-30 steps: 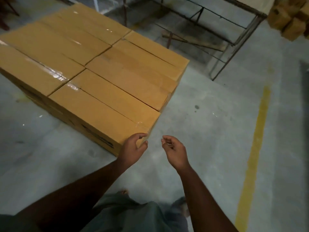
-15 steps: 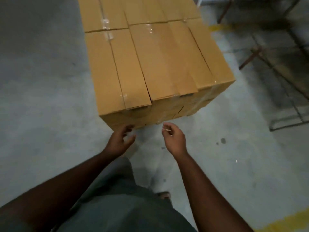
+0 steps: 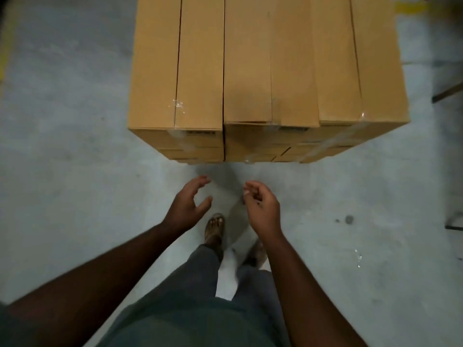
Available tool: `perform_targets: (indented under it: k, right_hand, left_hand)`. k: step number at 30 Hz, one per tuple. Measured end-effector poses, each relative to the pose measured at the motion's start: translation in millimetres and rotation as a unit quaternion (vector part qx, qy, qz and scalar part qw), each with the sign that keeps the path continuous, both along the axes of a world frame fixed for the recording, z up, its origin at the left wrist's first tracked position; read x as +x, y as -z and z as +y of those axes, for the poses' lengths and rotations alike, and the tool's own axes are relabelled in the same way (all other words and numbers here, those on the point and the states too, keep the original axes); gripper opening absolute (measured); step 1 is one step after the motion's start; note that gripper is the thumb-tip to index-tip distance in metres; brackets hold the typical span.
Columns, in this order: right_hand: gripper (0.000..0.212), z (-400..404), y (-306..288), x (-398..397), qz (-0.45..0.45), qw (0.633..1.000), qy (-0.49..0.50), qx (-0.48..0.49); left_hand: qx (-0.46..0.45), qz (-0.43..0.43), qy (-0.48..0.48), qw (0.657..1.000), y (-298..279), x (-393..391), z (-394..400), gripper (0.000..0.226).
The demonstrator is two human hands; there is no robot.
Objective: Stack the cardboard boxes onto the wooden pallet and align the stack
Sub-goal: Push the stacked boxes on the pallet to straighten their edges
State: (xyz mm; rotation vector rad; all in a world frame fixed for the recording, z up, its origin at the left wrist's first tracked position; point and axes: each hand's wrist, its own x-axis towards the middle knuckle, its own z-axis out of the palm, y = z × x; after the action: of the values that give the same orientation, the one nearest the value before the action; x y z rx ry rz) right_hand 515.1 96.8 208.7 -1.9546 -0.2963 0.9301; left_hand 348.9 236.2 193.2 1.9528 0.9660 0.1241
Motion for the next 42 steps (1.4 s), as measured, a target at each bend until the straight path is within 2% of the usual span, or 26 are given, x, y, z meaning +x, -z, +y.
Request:
perform_targets:
  k: [4, 8, 11, 14, 16, 19, 20, 23, 25, 27, 29, 32, 34, 35, 40, 42]
  right_hand:
    - [0.025, 3.9, 38.0, 26.9, 0.030, 0.999, -0.002, 0.019]
    - [0.028, 21.2, 98.0, 51.9, 0.055, 0.997, -0.031, 0.045]
    - [0.031, 25.1, 142.3, 62.1, 0.025, 0.995, -0.066, 0.072]
    - [0.037, 29.7, 197.5, 67.3, -0.015, 0.996, -0.047, 0.076]
    - [0.046, 36.6, 248.2, 63.0, -0.044, 0.995, -0.058, 0.062]
    - [0.080, 55.3, 334.4, 41.7, -0.025, 0.979, -0.201, 0.025]
    - [0.084, 62.8, 363.8, 35.0, -0.035, 0.974, -0.224, 0.018]
    - [0.083, 88.5, 435.0, 23.9, -0.104, 0.976, -0.191, 0.025]
    - [0.086, 101.2, 465.7, 15.6, -0.186, 0.966, -0.177, 0.028]
    - [0.087, 110.9, 486.5, 6.5, -0.278, 0.946, -0.164, 0.042]
    - [0.090, 114.4, 502.6, 0.4, -0.374, 0.908, -0.175, 0.069]
    - [0.107, 116.6, 525.7, 6.1, -0.519, 0.821, -0.221, 0.085]
    - [0.111, 119.9, 536.1, 19.3, -0.598, 0.759, -0.249, 0.059]
    - [0.111, 123.5, 537.0, 27.1, -0.621, 0.743, -0.246, 0.042]
    - [0.104, 144.3, 538.3, 39.2, -0.638, 0.748, -0.181, -0.018]
    - [0.108, 148.5, 547.4, 33.7, -0.651, 0.731, -0.205, -0.022]
  left_hand:
    - [0.016, 0.012, -0.034, 0.999, 33.0, 39.4, -20.7, 0.053]
    - [0.060, 0.027, -0.056, 0.996, 94.3, 68.9, -28.2, 0.052]
    - [0.096, 0.042, -0.092, 0.990, 140.7, 80.1, -24.9, 0.055]
    - [0.102, 0.058, -0.134, 0.984, 192.3, 87.1, -17.9, 0.065]
    - [0.072, 0.040, -0.187, 0.979, 237.5, 90.7, -13.6, 0.073]
    - [0.044, -0.009, -0.244, 0.969, 316.5, 90.5, -3.9, 0.077]
    - [0.040, -0.024, -0.260, 0.964, 342.3, 89.0, 1.0, 0.077]
    - [0.044, -0.070, -0.300, 0.950, 405.3, 81.9, 21.4, 0.078]
    - [0.095, -0.095, -0.270, 0.953, 436.7, 74.5, 37.0, 0.077]
    - [0.147, -0.101, -0.240, 0.954, 461.2, 65.6, 55.4, 0.080]
    - [0.168, -0.098, -0.253, 0.948, 482.5, 57.1, 71.7, 0.094]
    - [0.193, -0.111, -0.291, 0.930, 504.3, 48.5, 88.0, 0.112]
    - [0.218, -0.141, -0.293, 0.920, 507.8, 44.9, 99.6, 0.111]
    - [0.226, -0.154, -0.298, 0.915, 506.6, 43.1, 107.1, 0.111]
    - [0.180, -0.179, -0.308, 0.917, 494.9, 41.2, 134.8, 0.129]
    - [0.168, -0.190, -0.308, 0.917, 494.2, 46.6, 136.4, 0.134]
